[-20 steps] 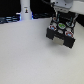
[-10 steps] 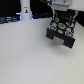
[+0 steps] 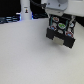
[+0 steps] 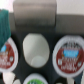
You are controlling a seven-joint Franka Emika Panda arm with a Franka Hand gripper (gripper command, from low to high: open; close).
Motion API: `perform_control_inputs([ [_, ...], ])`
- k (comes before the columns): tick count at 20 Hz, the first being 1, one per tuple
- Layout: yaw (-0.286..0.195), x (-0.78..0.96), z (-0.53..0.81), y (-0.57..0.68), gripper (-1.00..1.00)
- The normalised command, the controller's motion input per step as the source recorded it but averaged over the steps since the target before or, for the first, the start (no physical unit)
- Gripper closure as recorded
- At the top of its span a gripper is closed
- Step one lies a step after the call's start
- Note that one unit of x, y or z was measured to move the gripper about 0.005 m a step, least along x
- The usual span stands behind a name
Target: Open the kcup holder, insert the kcup into the holder, and close the kcup holder
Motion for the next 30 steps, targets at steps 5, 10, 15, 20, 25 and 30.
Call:
perform_control_inputs([
  [5,0.069,0.74,-0.03,-0.03,-1.0],
  [10,0.156,0.43,-0.19,0.17,-1.0],
  [15,0.194,0.04,-0.21,0.29,-1.0],
  [20,0.185,-0.18,-0.1,0.32,-1.0],
  [25,0.139,-0.33,-0.01,0.43,-1.0],
  [30,0.116,-0.36,0.0,0.5,-1.0],
])
